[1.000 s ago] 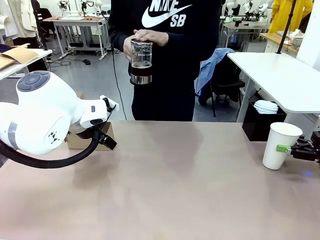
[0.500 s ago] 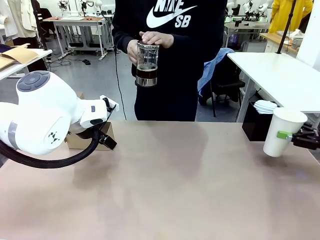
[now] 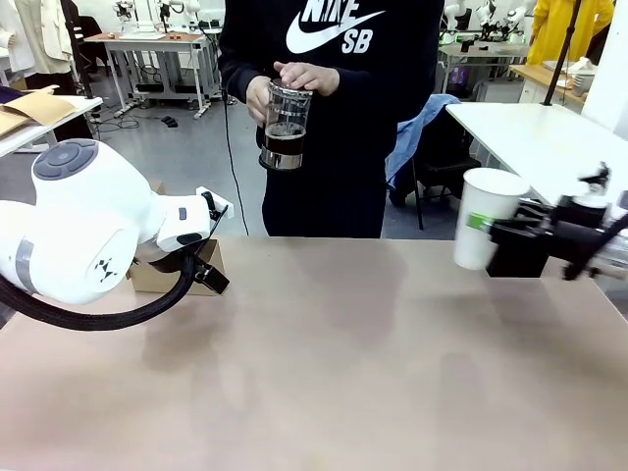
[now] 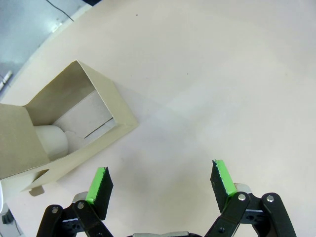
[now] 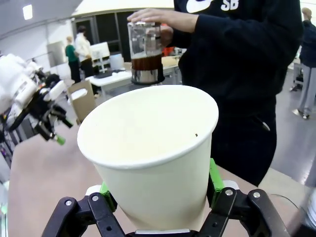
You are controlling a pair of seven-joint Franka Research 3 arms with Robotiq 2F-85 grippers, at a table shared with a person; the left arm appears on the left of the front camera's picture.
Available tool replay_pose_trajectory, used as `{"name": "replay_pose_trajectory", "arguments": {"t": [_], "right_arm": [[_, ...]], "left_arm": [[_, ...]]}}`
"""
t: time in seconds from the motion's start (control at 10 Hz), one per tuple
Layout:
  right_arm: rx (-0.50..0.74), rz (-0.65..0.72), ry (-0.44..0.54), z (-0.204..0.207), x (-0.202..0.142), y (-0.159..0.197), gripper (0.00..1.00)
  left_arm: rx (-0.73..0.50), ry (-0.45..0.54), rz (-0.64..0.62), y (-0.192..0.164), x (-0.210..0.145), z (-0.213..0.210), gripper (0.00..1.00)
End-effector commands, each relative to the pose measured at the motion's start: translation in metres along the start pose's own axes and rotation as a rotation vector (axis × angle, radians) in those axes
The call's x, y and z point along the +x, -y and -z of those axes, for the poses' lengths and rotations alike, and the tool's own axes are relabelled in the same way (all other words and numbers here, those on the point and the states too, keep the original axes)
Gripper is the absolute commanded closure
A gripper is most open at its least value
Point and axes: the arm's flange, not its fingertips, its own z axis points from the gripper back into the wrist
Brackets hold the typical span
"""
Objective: Pour a drink into a cup and package it in a carrier.
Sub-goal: Pick up the 600 ml Paper Cup and place it in the middle top area of the table.
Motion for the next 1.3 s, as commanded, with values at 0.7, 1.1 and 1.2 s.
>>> {"name": "replay_pose_trajectory", "arguments": {"t": [0.7,1.1,1.2], "right_arm": [[-0.008,-0.036,0.06,0.156,-0.059,0.032,0.2],[0.049,0.037,0.008,0.161,-0.068,0.045,0.2],[0.011,-0.001,0.035,0.153,-0.07,0.038,0.2]], "left_arm": [[-0.001,0.001,-0.002,-0.001,0.0,0.0,0.0],[-0.001,0.001,-0.002,-0.001,0.0,0.0,0.0],[-0.001,0.001,-0.002,-0.001,0.0,0.0,0.0]]}}
